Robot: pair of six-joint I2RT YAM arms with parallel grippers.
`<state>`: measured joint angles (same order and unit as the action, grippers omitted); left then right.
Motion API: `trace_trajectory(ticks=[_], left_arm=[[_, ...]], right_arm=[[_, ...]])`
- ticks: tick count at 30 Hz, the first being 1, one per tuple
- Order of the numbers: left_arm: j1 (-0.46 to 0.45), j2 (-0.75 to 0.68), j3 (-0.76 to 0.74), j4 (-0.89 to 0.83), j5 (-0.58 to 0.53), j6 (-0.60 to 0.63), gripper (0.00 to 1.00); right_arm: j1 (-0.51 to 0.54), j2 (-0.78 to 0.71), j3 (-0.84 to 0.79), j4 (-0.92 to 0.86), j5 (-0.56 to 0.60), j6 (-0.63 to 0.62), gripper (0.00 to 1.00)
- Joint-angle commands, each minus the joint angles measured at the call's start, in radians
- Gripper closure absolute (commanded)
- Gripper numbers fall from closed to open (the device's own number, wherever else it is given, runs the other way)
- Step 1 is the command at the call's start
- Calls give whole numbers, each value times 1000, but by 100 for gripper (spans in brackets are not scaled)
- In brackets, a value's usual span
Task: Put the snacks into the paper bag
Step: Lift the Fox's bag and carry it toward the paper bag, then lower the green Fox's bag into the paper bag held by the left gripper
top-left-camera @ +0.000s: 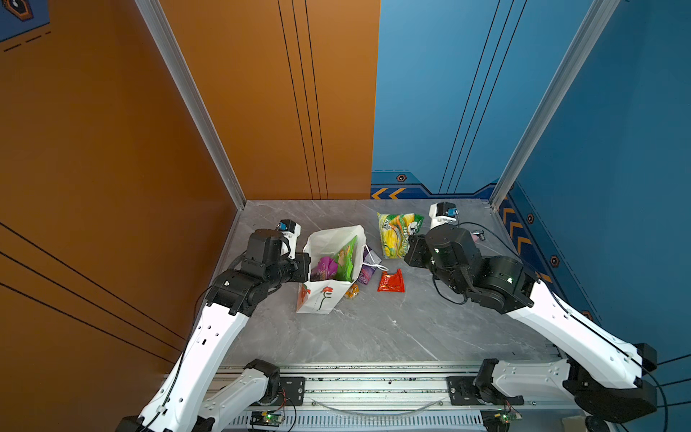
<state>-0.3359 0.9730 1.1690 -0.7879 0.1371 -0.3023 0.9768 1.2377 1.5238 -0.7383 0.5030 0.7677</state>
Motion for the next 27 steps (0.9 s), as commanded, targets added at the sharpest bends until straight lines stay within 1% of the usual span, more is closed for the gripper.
trace_trajectory(ticks=[1,11,17,22,27], left_arm=[[-17,-5,48,34,-14,14,100],[-65,7,62,34,-58,6,100],[-75,11,71,30,-69,6,100],[-79,19,79,30,-77,2,100],[-90,33,101,24,-89,2,100]], right_arm=[[45,31,63,97,78,-27,100],[157,163,142,188,92,-19,100],[179,237,191,120,48,-5,100],[208,264,221,20,84,30,100],[235,312,281,-103,85,52,100]])
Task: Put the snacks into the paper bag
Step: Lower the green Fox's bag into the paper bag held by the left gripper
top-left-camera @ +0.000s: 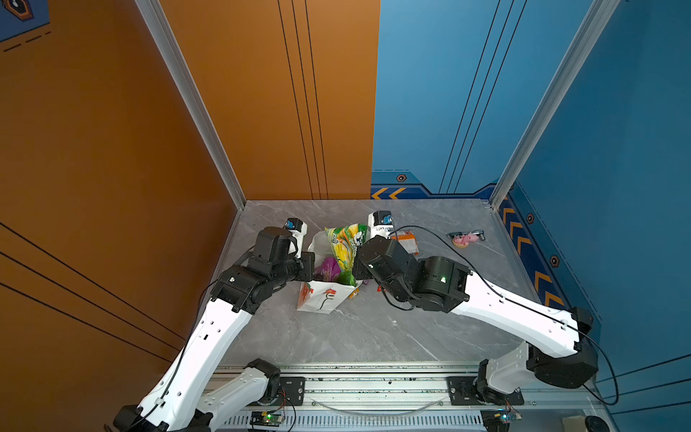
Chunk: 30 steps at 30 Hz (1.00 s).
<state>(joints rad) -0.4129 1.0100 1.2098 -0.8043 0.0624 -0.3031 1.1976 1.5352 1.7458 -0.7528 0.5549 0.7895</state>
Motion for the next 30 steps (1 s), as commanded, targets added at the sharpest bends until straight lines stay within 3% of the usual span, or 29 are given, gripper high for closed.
trace_trajectory(ticks=[1,19,24,30], left_arm=[[-13,-1,62,42,-15,4,100],[-55,9,82,43,-26,1,100],[-63,-9,73,74,39,13,100],[-69,-20,64,76,27,19,100]], right_arm=[[20,19,73,-98,30,33,100],[20,118,135,-147,-104,11,100],[-13,149,161,-154,-208,-11,100],[-11,171,176,-134,-228,-28,100]])
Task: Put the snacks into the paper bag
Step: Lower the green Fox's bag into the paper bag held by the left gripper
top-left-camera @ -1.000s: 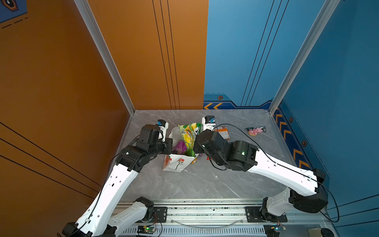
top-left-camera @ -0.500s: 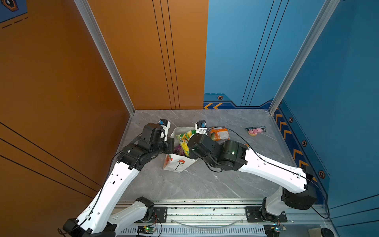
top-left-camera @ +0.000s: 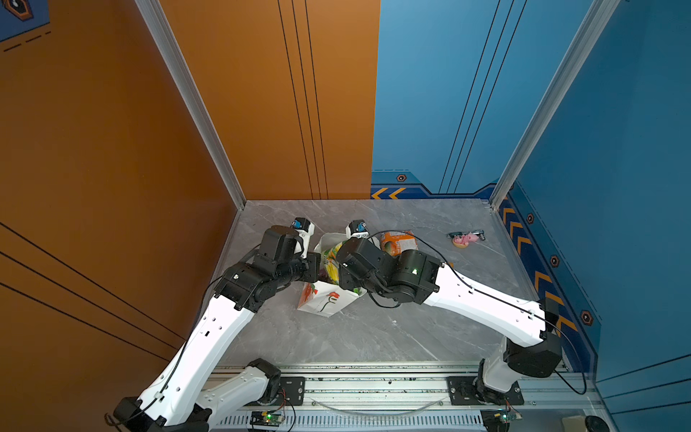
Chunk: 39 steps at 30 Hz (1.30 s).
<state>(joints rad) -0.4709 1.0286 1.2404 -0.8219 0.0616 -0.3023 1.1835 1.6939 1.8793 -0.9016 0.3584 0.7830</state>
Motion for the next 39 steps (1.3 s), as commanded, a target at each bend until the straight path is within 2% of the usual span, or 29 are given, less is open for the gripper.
trace_trajectory(ticks=[1,13,26,33,35,39], left_arm=[[-11,-39,34,93,27,16,100],[-21,-47,24,104,49,20,100],[-31,-51,17,108,41,23,100],[-31,-53,10,106,16,19,100],[-32,-54,8,106,-1,8,100],[-32,-35,5,107,-52,-53,100]], right_arm=[[2,17,42,20,-41,-20,100],[-20,-3,-108,177,-141,6,100],[-29,-14,-229,327,-147,21,100],[-48,-118,-321,383,-23,73,100],[-47,-154,-346,365,58,117,100],[-42,-197,-412,413,141,193,100]])
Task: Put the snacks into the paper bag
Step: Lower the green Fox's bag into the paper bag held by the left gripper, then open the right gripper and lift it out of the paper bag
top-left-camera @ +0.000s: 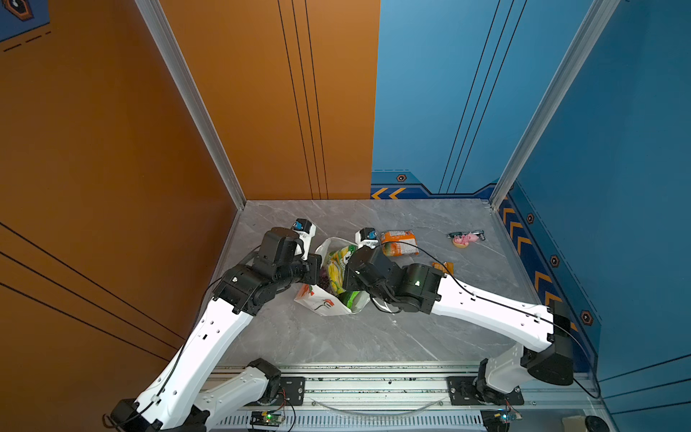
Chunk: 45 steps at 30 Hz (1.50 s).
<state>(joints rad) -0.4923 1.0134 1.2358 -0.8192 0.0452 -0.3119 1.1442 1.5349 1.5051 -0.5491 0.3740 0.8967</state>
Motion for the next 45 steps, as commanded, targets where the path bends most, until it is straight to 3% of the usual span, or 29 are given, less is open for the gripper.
trace_trajectory(ticks=[1,16,26,39,45], left_arm=[[-13,-9,11,107,-22,-52,100],[-73,5,33,127,-61,-70,100],[-74,0,27,127,-64,-47,100],[-73,-10,19,126,-79,-29,100],[-74,-4,21,126,-84,-28,100]], right_arm=[[-4,-40,-56,87,128,105,100],[17,87,-76,354,61,326,100],[8,210,27,289,-53,282,100],[-21,203,7,269,-67,272,100],[5,234,68,183,-47,222,88]])
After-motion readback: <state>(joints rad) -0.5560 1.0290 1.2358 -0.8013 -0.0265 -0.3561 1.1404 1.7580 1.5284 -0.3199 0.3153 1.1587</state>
